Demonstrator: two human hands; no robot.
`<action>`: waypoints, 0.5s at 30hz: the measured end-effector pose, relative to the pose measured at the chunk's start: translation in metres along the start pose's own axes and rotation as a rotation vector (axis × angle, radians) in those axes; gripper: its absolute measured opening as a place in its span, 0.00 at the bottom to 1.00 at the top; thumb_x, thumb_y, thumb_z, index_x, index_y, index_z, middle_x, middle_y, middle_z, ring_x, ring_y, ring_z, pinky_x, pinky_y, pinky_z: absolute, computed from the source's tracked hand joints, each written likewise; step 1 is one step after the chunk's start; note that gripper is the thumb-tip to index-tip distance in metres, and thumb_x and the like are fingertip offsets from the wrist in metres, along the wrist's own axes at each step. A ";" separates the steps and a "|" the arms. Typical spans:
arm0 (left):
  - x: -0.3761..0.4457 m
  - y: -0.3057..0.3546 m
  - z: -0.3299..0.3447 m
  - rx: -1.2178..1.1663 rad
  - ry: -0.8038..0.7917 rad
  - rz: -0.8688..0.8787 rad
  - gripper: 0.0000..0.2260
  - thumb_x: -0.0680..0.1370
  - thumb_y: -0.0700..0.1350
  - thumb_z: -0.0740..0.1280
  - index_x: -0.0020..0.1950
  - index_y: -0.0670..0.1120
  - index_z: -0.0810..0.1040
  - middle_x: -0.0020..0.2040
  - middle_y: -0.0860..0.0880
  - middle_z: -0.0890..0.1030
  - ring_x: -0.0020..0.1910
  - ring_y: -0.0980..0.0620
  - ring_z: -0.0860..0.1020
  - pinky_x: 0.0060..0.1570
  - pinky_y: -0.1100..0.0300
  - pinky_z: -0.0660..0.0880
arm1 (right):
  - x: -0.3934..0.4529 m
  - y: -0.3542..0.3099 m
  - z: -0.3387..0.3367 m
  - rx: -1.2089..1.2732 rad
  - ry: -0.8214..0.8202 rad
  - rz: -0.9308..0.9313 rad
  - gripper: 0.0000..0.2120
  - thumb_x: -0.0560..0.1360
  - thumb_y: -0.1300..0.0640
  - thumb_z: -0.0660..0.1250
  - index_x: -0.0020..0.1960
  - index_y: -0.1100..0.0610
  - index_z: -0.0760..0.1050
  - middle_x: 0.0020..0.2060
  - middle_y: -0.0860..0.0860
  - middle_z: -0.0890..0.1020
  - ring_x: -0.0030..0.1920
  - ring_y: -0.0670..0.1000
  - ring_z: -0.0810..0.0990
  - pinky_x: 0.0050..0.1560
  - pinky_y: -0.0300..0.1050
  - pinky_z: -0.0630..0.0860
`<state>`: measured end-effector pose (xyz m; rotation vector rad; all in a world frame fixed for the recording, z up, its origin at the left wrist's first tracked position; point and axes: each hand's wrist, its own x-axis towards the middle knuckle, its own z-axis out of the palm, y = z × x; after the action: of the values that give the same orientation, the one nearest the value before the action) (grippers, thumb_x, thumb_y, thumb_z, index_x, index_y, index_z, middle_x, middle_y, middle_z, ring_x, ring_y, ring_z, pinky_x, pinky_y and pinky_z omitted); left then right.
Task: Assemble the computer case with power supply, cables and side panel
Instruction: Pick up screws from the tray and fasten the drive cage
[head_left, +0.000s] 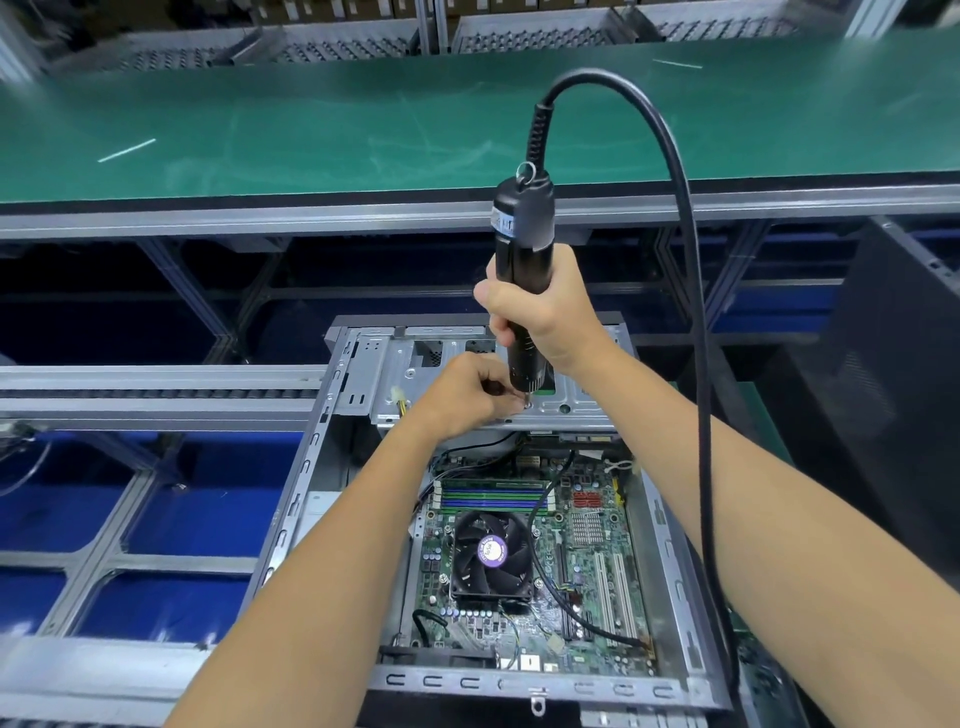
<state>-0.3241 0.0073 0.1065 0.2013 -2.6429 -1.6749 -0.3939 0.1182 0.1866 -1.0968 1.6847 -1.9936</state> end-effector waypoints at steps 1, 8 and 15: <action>0.000 0.000 0.000 0.015 -0.002 0.003 0.04 0.73 0.35 0.72 0.38 0.40 0.81 0.28 0.57 0.75 0.25 0.61 0.69 0.29 0.69 0.66 | 0.000 0.000 0.001 -0.002 -0.030 -0.008 0.14 0.70 0.63 0.70 0.33 0.68 0.68 0.25 0.54 0.68 0.23 0.53 0.68 0.26 0.43 0.68; 0.002 0.000 -0.001 0.037 -0.019 -0.005 0.07 0.74 0.36 0.72 0.36 0.44 0.80 0.26 0.59 0.73 0.25 0.60 0.67 0.30 0.68 0.66 | -0.004 -0.002 -0.003 0.033 -0.038 -0.022 0.20 0.69 0.53 0.73 0.34 0.67 0.69 0.25 0.57 0.70 0.24 0.55 0.69 0.27 0.44 0.70; 0.000 0.004 0.000 0.021 -0.030 -0.002 0.13 0.74 0.35 0.72 0.33 0.50 0.78 0.26 0.60 0.74 0.26 0.61 0.68 0.29 0.69 0.67 | -0.011 -0.001 -0.008 0.058 0.017 -0.060 0.21 0.69 0.53 0.72 0.34 0.69 0.69 0.24 0.58 0.71 0.22 0.55 0.69 0.28 0.46 0.70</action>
<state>-0.3248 0.0091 0.1106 0.1802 -2.6832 -1.6647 -0.3918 0.1315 0.1833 -1.1259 1.6093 -2.0804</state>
